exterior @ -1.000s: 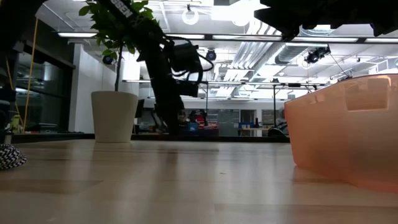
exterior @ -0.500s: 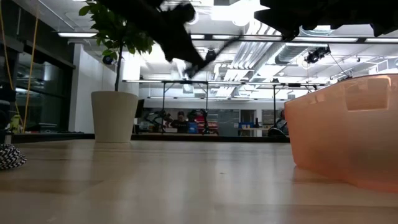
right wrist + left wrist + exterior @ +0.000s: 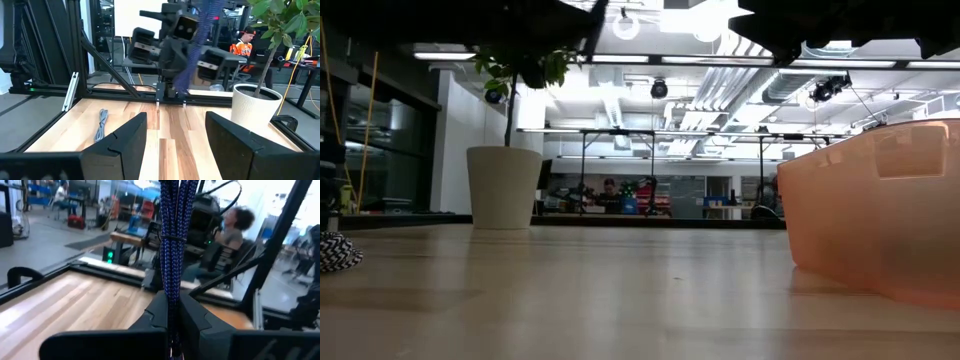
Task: Pick and place USB-C Cables
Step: Put the violet charger cable into the orange bin
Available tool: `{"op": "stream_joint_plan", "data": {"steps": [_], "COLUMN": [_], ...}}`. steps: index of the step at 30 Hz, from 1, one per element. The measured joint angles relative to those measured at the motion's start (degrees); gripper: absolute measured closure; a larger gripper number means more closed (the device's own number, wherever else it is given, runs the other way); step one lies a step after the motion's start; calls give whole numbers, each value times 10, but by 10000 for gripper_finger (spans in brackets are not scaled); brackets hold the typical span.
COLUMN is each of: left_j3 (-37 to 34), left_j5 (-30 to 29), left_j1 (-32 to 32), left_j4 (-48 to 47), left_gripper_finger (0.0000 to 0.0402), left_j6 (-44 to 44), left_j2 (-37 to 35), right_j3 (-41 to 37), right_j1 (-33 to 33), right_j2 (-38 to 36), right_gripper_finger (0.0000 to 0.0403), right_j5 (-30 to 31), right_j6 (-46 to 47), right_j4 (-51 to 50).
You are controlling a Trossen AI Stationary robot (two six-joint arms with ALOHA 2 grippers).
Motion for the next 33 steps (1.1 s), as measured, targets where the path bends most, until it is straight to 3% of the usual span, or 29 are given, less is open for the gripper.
{"op": "stream_joint_plan", "data": {"steps": [4, 7, 25, 33], "left_j3": [-20, -20, -20, -11], "left_j5": [-69, -83, -71, -60], "left_j1": [-46, -59, -61, -59], "left_j4": [33, 37, 23, 57], "left_gripper_finger": [401, 401, 401, 401], "left_j6": [27, 46, 33, 13], "left_j2": [1, -4, 2, 59], "right_j3": [0, 0, 0, 0], "right_j1": [0, 0, -1, -1], "right_j2": [0, 0, 0, 20], "right_gripper_finger": [211, 211, 211, 209], "right_j5": [0, 0, 0, 2], "right_j6": [0, 0, 41, 66], "right_j4": [0, 0, 0, 55]}}
